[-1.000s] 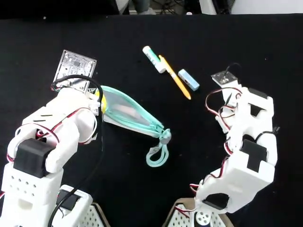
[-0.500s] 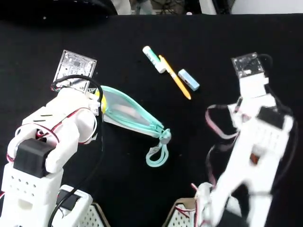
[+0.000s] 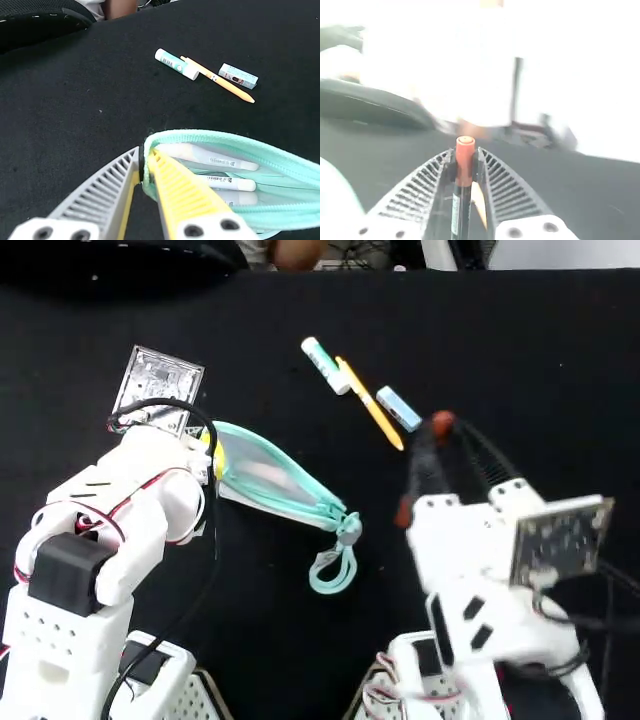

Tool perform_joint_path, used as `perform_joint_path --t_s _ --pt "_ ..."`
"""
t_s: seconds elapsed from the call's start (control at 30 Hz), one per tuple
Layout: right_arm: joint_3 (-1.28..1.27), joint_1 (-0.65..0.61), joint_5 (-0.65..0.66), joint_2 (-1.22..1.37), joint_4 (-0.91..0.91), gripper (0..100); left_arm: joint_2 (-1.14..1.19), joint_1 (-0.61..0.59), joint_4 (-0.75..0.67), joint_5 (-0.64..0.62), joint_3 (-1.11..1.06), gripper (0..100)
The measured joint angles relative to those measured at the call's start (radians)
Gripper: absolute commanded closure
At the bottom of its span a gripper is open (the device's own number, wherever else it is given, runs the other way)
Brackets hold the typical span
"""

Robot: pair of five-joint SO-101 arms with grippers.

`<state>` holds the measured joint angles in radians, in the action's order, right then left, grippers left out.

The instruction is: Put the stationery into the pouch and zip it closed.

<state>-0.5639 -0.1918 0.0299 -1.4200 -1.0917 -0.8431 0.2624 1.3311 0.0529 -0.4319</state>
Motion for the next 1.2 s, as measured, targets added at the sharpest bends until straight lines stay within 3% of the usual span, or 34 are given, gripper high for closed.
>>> perform_joint_path --t_s 0.2,0.6,0.93,1.2 --pt "0.161 -0.196 -0.048 0.103 -0.037 98.4 0.0 0.0 -0.008 -0.037 0.0 97" --pt "0.586 -0.229 -0.061 0.457 -0.037 98.4 0.055 -0.002 -0.04 -0.04 0.003 97" --pt "0.623 -0.285 -0.103 0.6 0.02 98.4 0.178 -0.034 -0.041 -0.04 0.069 97" --pt "0.537 -0.285 -0.103 0.651 0.195 98.4 0.178 -0.034 -0.041 -0.04 0.069 97"
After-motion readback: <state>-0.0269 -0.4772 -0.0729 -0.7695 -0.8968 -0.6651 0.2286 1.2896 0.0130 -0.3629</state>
